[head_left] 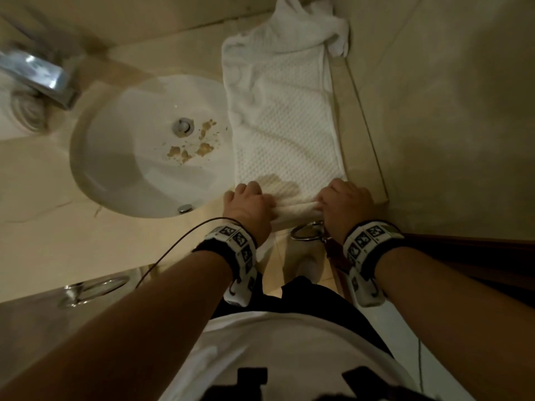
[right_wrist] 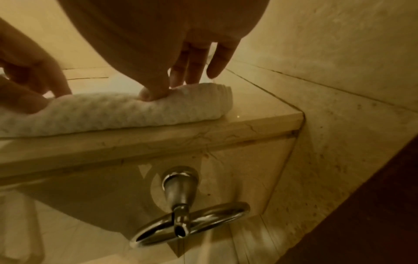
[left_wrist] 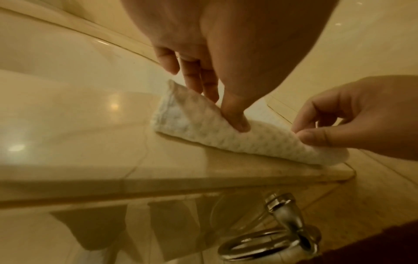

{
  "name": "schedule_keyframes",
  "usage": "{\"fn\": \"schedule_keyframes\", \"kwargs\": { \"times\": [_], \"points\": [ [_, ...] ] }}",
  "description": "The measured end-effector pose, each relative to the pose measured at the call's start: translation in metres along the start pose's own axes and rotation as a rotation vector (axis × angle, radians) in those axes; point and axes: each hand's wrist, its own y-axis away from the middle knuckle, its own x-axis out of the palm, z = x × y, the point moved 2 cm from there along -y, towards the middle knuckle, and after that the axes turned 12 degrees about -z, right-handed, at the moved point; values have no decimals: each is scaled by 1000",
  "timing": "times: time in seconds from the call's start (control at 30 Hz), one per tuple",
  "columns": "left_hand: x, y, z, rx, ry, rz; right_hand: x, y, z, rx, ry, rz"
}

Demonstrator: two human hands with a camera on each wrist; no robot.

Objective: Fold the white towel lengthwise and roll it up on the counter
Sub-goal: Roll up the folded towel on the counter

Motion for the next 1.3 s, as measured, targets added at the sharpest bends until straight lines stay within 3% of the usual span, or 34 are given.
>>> {"fn": "schedule_keyframes", "kwargs": {
  "times": [0.1,0.27,0.37,0.47,0.57,0.77,0.93,1.17,1.3],
  "points": [
    [-4,-2,1,-4,13,-38,-3,-3,6,-29,-18,-83],
    [9,19,-18,205,-162,-30,4,14,27,-208,-16,-125],
    [15,31,-17,228,-237,-32,6,21,25,-213,-14,-127],
    [25,33,-8,276,-228,-120,7,19,22,-239,30,-120],
    [12,25,-7,310,-173,-65,7,9,21,-253,2,-65],
    [-2,0,-2,165,-72,-56,5,0,15,-119,-47,-49],
    [-11,-5,-2,31,-40,93,8,12,18,-51,-64,-144],
    [-7,6,7,-49,83,209,3,19,13,-5,-139,115],
    [-14,-7,10,-83,135,198,-5,-2,13,12,-116,159]
  ]
}}
